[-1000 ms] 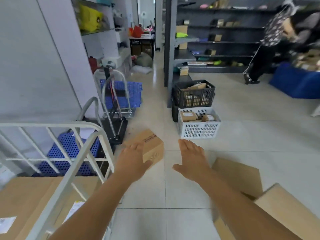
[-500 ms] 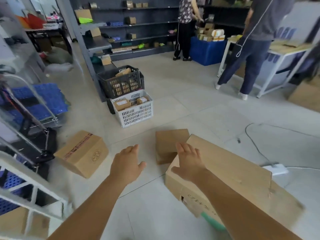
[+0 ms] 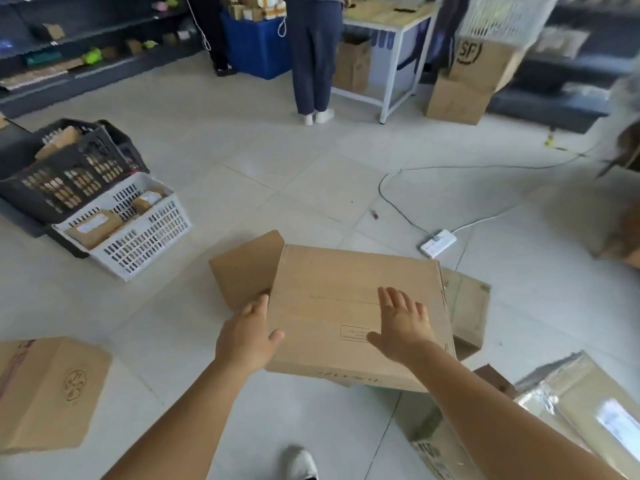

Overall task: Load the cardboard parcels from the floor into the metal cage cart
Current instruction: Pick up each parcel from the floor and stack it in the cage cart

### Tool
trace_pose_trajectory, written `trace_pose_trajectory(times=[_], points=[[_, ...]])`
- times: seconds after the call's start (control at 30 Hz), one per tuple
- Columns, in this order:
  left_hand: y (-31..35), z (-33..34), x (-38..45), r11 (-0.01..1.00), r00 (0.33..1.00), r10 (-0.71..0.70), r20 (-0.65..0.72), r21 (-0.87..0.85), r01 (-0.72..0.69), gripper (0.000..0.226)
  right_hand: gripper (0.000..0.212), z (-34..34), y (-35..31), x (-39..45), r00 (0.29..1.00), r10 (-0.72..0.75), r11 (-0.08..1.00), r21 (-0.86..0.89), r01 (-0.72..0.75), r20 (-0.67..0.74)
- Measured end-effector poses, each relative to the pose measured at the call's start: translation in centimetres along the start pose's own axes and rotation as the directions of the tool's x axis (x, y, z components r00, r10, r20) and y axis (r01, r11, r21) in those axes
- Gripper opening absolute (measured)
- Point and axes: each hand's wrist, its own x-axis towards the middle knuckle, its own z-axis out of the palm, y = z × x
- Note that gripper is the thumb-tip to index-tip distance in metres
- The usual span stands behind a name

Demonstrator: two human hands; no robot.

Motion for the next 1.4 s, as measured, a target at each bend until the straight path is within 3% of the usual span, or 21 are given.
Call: trace_pose_trajectory(times=[0.23,0.47,0.8,1.2,1.4], points=[[-1.0,2.9,7.8,1.000,0.992,0.016,0.125,-0.002,-0.016,0.081,0.094,3.6,3.8,3.4,0.965,0.256,0.965,0.036,-0.259,0.060],[-1.5,6.7,13.7,0.999,0.979,0.005,0.205,-0.050,0.005,0.083,0.096,7.8,8.0,7.2,0.899,0.417,0.904,0.045,-0.426,0.135],[-1.4,12.7,20.6,0.991,0.964,-0.119,0.239,-0.026,0.128,0.089,0.100,13.2,14.2,13.4,0.859,0.485,0.861,0.085,-0.502,0.164],[-1.4,16.6,24.5,0.902,0.922,-0.326,0.210,-0.222,0.370,0.118,0.117,17.2,19.9,18.3,0.787,0.534,0.703,0.354,-0.616,0.309],[-1.8,17.3,24.4,0.835,0.912,-0.347,0.217,-0.371,0.406,0.120,0.127,17.7,21.2,19.0,0.775,0.518,0.604,0.487,-0.631,0.362]])
